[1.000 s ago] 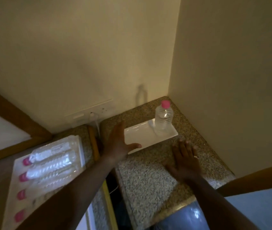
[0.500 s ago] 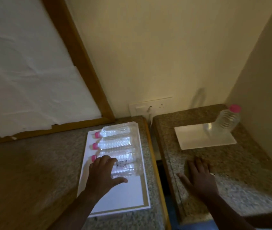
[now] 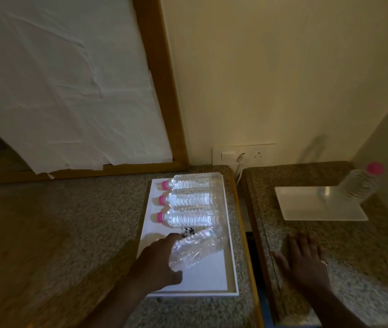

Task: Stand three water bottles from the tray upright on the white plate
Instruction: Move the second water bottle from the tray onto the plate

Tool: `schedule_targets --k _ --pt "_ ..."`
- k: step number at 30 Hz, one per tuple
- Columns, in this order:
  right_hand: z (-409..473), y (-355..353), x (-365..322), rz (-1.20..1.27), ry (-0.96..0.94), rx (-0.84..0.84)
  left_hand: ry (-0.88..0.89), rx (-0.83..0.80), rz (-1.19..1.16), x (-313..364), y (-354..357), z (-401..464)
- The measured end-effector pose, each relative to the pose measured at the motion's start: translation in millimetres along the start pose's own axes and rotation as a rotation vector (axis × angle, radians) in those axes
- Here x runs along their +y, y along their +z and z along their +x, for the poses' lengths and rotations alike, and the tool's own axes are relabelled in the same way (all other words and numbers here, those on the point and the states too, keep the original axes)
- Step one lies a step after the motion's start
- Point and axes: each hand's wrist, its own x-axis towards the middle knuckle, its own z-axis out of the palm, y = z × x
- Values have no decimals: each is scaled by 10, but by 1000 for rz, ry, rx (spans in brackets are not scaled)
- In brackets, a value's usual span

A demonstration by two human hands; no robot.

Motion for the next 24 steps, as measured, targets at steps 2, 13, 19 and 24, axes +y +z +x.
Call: schedule_targets --k 2,13,19,24 --pt "-7 19 -2 -4 -1 23 13 115 -73 88 -164 -69" --pt "-22 43 -4 35 9 99 133 473 -68 826 -317 225" --pt "-12 55 21 39 7 95 216 501 -476 992 -95 471" --pt "-12 60 41 53 9 73 192 355 -545 1049 3 585"
